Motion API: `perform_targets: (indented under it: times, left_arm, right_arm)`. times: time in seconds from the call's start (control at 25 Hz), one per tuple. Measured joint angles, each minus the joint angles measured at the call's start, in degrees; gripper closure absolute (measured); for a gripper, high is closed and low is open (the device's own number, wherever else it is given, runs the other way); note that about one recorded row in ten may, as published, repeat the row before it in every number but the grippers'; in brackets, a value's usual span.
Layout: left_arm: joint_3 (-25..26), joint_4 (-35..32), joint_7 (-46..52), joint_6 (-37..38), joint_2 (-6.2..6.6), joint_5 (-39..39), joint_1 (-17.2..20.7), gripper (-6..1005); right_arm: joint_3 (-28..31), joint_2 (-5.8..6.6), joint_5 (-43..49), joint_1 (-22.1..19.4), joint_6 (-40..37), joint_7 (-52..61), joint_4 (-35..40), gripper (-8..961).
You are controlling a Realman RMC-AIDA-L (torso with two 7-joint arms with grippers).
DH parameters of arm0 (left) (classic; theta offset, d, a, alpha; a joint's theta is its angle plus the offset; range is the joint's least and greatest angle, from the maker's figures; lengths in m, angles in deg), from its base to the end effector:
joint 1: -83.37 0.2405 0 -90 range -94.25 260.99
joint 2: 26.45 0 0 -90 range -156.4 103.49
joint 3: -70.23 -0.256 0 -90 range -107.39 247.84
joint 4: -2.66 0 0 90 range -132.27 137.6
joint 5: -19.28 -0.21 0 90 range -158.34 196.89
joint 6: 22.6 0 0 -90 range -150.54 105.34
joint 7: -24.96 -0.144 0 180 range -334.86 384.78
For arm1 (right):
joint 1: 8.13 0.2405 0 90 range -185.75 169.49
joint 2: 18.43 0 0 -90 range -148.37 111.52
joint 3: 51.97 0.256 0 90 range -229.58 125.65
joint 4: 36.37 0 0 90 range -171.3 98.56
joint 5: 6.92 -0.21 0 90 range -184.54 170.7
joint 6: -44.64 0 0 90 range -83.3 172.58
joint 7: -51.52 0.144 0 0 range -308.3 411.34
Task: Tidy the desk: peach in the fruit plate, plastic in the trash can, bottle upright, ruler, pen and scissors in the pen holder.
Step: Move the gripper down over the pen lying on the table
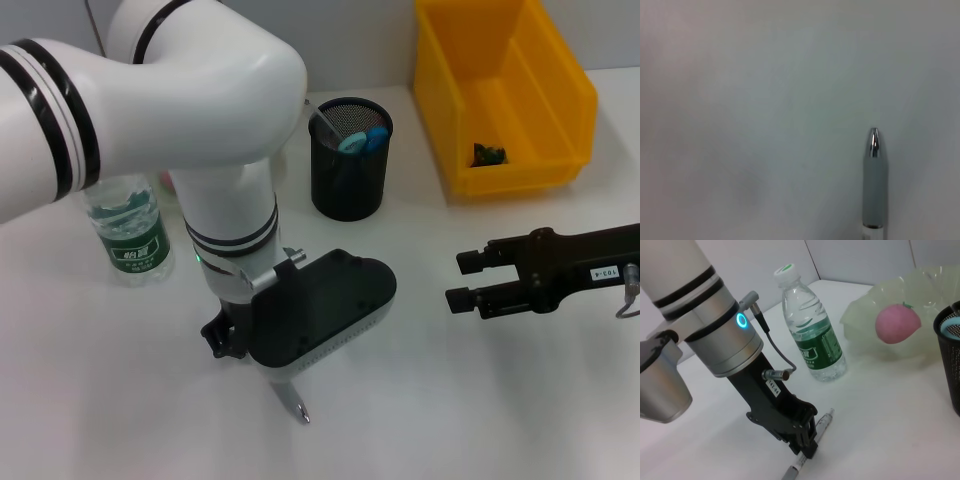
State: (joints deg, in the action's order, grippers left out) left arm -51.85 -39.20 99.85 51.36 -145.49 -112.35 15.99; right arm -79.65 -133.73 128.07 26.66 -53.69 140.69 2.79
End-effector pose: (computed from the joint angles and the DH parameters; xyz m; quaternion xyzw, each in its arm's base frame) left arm -0.1171 0.3545 -0.1261 0.7799 -0.4935 -0.3427 0.1753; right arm 0.2807 0.3271 0.0320 -0.9427 0.2870 0.1550 0.0700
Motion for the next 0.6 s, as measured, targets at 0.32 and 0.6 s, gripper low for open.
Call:
perform_targets:
  times: [0.32, 0.6]
  left_arm:
    - [-1.66, 0.67, 0.37, -1.1, -0.04, 1.21, -0.62, 868]
    - [-1.84, -0.02, 1.34, -0.78, -0.08, 0.51, -0.26, 868]
  right_arm:
    - [0.0, 0.0, 0.0, 0.1, -0.17, 0.03, 0.13, 223]
    - [0.0, 0.0, 0.01, -0.09, -0.44, 0.04, 0.22, 223]
